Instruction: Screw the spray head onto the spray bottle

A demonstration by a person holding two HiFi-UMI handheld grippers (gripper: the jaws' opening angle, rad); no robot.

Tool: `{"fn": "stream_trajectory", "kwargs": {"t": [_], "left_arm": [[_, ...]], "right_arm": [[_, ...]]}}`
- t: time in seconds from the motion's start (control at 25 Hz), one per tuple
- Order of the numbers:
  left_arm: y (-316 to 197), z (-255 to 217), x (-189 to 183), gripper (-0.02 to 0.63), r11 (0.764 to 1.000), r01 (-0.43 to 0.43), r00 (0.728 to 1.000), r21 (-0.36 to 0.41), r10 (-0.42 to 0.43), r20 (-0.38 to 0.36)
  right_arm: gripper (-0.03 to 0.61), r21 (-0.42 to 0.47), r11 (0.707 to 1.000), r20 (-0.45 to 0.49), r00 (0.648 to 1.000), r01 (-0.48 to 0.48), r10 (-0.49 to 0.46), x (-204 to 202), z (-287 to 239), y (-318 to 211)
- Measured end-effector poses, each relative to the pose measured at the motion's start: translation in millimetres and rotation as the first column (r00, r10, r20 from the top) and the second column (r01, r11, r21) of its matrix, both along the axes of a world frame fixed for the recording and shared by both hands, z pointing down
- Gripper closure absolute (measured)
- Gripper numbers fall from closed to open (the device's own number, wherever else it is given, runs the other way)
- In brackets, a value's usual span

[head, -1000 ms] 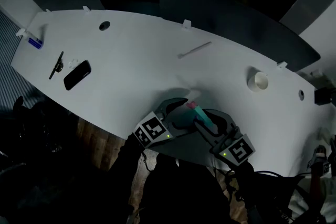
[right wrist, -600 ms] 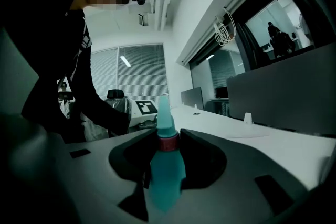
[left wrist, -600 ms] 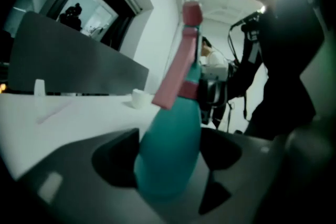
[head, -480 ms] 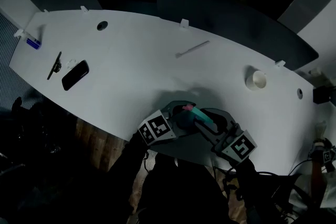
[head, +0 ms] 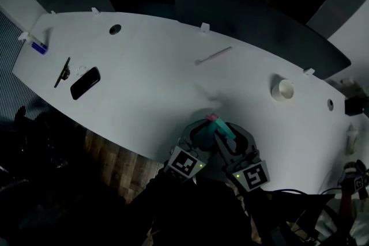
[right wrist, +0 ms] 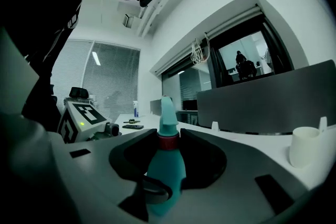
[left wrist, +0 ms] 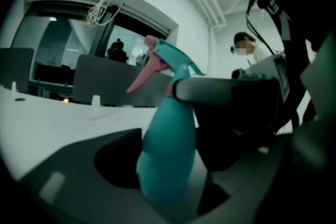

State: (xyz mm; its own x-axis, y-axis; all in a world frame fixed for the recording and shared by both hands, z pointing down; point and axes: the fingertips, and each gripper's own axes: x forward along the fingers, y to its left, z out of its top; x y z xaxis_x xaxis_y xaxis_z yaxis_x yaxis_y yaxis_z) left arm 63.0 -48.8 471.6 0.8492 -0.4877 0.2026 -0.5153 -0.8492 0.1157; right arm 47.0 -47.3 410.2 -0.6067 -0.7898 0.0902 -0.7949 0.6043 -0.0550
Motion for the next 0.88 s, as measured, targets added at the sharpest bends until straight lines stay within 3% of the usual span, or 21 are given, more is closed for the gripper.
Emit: {"fn": "stream_trajectory", "kwargs": {"t": [0.2,0.28,0.4,0.56,0.76,0.8,0.84,0.88], "left_arm": [[4,-3,-2,0.231,0.998,-0.056,0.998,-0.032,0.055,-0.042],[6,-9,-4,0.194,0.998,-0.066,0.996,-0.026,0.064,-0.061],[8,-15,-14,0.169,0.998,-0.064,0.997,-0.006,0.063,-0.045],[9,-22,-41,0.169,1.0,-0.025,0.999,-0.001,0.025,-0.039],[7,-33,-75,0.17,0.999,0.031,0.996,-0.03,-0.033,-0.083],[7,-36,-79,0.193,0.999,0.035,0.996,-0.017,-0.036,-0.077],[7,-39,-82,0.262,0.999,0.047,0.997,0.001,-0.047,-0.067],[6,-43,-85,0.381,0.998,0.065,0.996,0.02,-0.064,-0.061]], "right_arm": [[0.429,0.002,0.998,0.008,0.998,0.055,-0.055,-1,-2,4],[0.355,0.0,0.998,0.006,0.998,0.064,-0.064,-1,-3,7],[0.345,-0.011,0.998,0.001,0.998,0.058,-0.058,2,-6,14],[0.345,0.004,1.0,-0.029,1.0,0.009,-0.009,14,-6,24],[0.347,0.015,0.991,-0.011,0.991,-0.13,0.131,34,-11,33],[0.347,0.018,0.989,-0.02,0.989,-0.145,0.145,36,-10,36],[0.347,0.022,0.987,-0.037,0.986,-0.162,0.163,37,-8,39],[0.348,0.022,0.981,-0.057,0.98,-0.192,0.193,39,-6,42]]}}
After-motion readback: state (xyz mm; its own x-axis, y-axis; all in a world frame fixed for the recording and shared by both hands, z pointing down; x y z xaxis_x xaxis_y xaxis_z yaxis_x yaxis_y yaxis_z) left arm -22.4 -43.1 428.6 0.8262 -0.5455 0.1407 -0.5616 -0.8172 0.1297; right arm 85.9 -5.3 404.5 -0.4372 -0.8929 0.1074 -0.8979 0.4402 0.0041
